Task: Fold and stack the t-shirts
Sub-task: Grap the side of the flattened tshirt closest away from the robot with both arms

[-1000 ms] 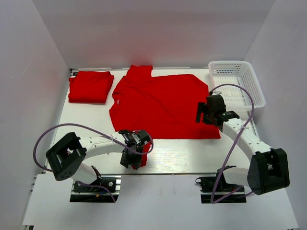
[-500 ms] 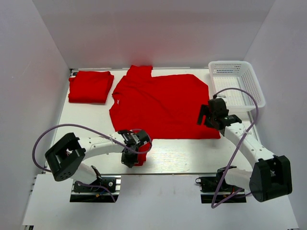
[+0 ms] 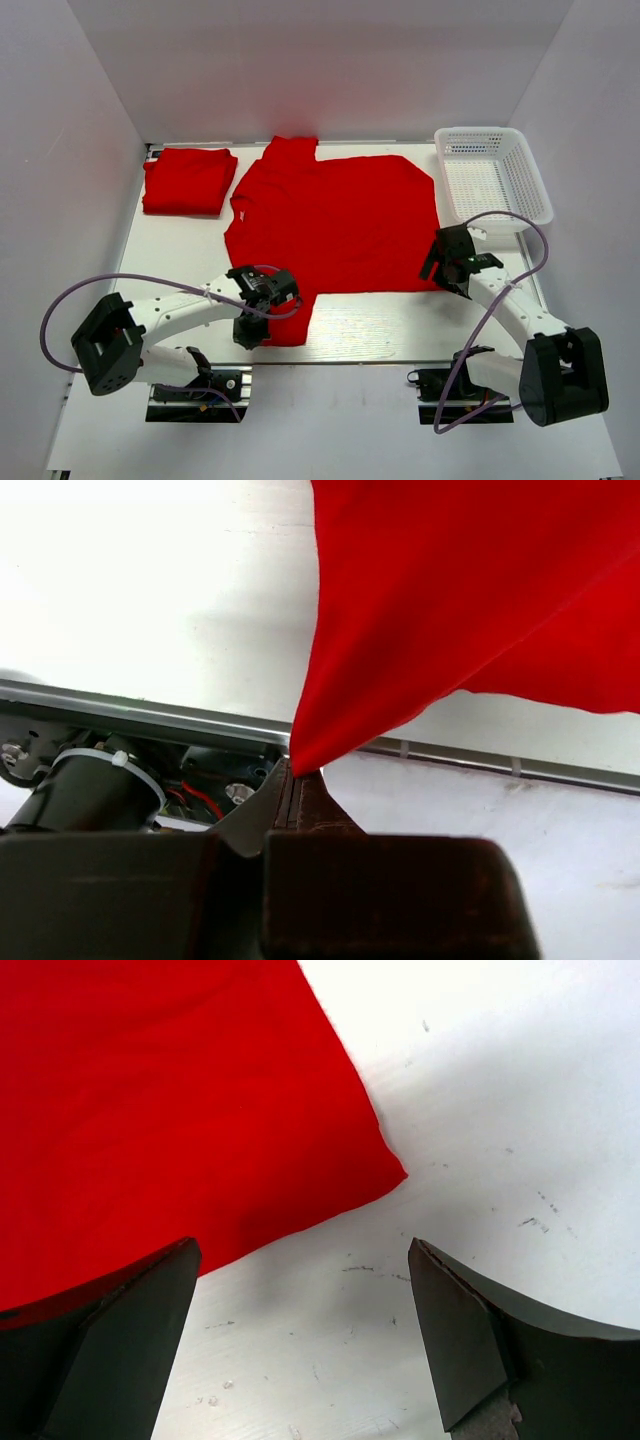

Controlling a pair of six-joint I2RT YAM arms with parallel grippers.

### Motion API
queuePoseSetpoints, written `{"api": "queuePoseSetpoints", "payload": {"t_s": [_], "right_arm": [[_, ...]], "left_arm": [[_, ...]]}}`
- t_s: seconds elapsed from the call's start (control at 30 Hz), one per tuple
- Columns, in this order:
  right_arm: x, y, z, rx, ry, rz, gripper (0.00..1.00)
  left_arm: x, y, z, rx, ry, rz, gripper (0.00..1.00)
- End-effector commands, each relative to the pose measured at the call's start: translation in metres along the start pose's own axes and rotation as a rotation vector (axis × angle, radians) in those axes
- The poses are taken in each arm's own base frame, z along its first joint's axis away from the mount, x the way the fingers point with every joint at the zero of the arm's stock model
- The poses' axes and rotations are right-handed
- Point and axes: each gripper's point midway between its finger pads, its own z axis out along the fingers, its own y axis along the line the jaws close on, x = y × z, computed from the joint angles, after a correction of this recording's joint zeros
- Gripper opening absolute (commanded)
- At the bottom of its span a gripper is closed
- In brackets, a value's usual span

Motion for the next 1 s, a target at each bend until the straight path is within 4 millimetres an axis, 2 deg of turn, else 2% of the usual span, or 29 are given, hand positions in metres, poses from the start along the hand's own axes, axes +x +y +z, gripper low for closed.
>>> {"api": "queuePoseSetpoints", "payload": {"t_s": [0.0, 0.13, 0.3, 0.4, 0.5, 0.73, 0.77, 0.8, 0.83, 0.97], "right_arm": [[0.002, 0.004, 0.010, -0.008, -0.003, 0.067, 0.90], [0.003, 0.005, 0.017, 0.000, 0.007, 0.073, 0.90], [0.002, 0.007, 0.027, 0.002, -0.001, 0.104, 0.76], [0.001, 0.011, 0.033, -0.018, -0.019, 0.115, 0.76], [0.006, 0.010, 0.037, -0.009, 0.000, 0.116, 0.71], [0.014, 0.011, 0.045, -0.014, 0.015, 0.134, 0.61], [0.015, 0.011, 0.047, -0.009, 0.018, 0.130, 0.51], [0.016, 0.010, 0.048, -0.006, 0.018, 0.130, 0.45], [0.017, 0.010, 0.050, -0.003, 0.020, 0.131, 0.35], [0.019, 0.012, 0.051, -0.011, 0.030, 0.127, 0.12]], "left_arm": [[-0.014, -0.010, -0.014, 0.052, -0.053, -0.012, 0.00], [-0.021, -0.022, -0.018, 0.090, -0.068, 0.007, 0.00], [-0.032, -0.035, -0.023, 0.144, -0.109, 0.024, 0.00], [-0.042, -0.046, -0.031, 0.181, -0.139, 0.029, 0.00], [-0.049, -0.053, -0.037, 0.191, -0.149, 0.046, 0.00], [-0.075, -0.059, -0.053, 0.188, -0.235, 0.025, 0.00], [-0.080, -0.062, -0.057, 0.189, -0.250, 0.021, 0.00], [-0.083, -0.063, -0.060, 0.192, -0.263, 0.017, 0.00], [-0.089, -0.057, -0.064, 0.174, -0.276, -0.022, 0.00], [-0.108, -0.049, -0.067, 0.154, -0.315, -0.132, 0.00]]}}
